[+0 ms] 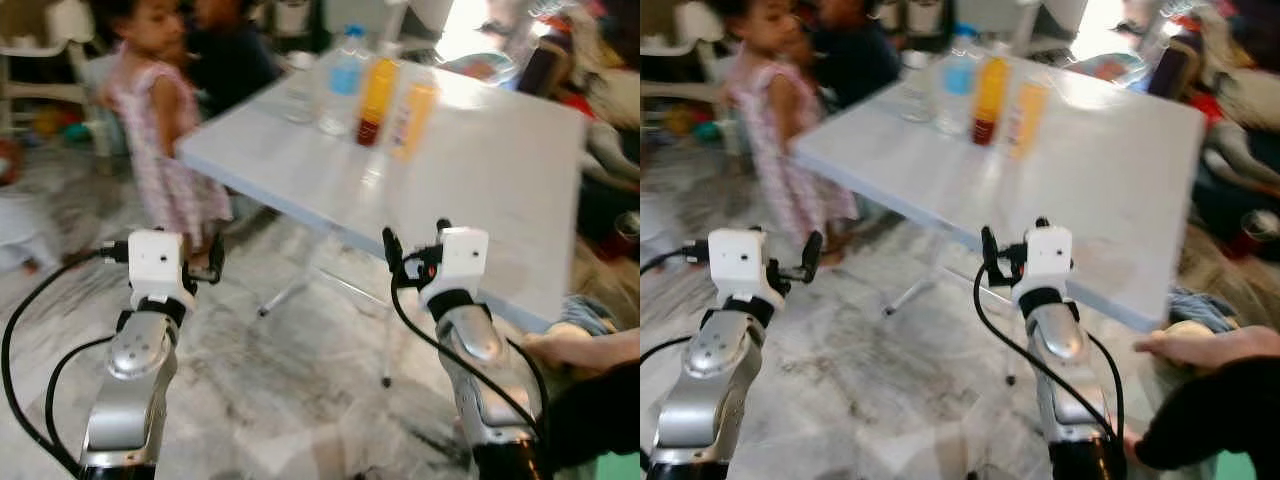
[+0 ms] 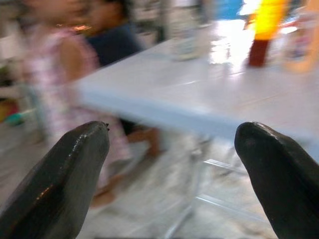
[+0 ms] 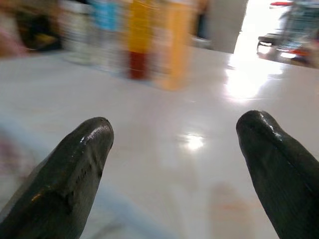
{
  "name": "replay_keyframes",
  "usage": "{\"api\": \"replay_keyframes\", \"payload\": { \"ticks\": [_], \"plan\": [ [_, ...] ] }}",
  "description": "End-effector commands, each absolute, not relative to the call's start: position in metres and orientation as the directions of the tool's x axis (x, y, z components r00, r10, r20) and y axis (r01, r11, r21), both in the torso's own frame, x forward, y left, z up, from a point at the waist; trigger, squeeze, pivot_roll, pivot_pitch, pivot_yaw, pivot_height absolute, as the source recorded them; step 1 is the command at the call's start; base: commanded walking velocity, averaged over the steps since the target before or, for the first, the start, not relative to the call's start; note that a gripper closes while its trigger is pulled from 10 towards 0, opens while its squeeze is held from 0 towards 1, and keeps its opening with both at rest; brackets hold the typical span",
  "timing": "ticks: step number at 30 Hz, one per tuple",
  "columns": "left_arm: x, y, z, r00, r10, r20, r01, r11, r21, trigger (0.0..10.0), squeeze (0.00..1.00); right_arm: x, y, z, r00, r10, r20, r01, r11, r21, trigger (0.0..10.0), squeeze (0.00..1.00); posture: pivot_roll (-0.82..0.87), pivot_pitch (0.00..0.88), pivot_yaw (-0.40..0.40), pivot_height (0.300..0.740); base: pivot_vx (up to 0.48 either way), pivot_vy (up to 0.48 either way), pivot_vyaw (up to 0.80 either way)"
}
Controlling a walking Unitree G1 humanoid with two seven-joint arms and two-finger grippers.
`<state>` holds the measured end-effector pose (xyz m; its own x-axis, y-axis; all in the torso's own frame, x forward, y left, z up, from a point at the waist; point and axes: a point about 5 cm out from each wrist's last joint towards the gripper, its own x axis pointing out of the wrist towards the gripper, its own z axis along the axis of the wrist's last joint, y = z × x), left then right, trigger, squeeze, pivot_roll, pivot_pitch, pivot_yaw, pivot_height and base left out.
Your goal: Restocking fridge
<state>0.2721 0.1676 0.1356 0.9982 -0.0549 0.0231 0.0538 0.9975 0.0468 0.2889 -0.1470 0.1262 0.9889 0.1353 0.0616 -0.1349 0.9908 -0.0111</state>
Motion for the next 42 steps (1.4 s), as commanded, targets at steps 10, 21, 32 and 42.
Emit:
{"api": "replay_keyframes", "payload": {
  "ticks": [10,21,32,42],
  "plan": [
    [0.276,0.163,0.138,0.997,-0.064,0.032,0.063,0.997,0.036,10.0,0.00,0.289,-0.152,0.133,0.989,0.120,0.089,-0.122,0.992,0.021,10.0,0.00,0.05,0.080,-0.047,0.740,0.445,0.080,-0.07],
    [0.277,0.162,0.141,0.997,-0.063,0.054,0.060,0.997,0.051,10.0,0.00,0.290,-0.150,0.132,0.987,0.110,0.115,-0.110,0.994,-0.010,10.0,0.00,0.05,0.078,-0.045,0.740,0.353,0.324,0.00],
    [0.277,0.158,0.142,0.995,-0.075,0.067,0.072,0.996,0.055,10.0,0.00,0.288,-0.150,0.130,0.986,0.124,0.110,-0.125,0.992,0.000,10.0,0.00,0.05,0.075,-0.045,0.740,0.320,0.356,0.00],
    [0.275,0.154,0.143,0.991,-0.103,0.081,0.099,0.994,0.052,10.0,0.00,0.288,-0.148,0.132,0.985,0.124,0.122,-0.123,0.992,-0.018,10.0,0.00,0.05,0.074,-0.047,0.740,0.208,0.259,0.00]
  ]
}}
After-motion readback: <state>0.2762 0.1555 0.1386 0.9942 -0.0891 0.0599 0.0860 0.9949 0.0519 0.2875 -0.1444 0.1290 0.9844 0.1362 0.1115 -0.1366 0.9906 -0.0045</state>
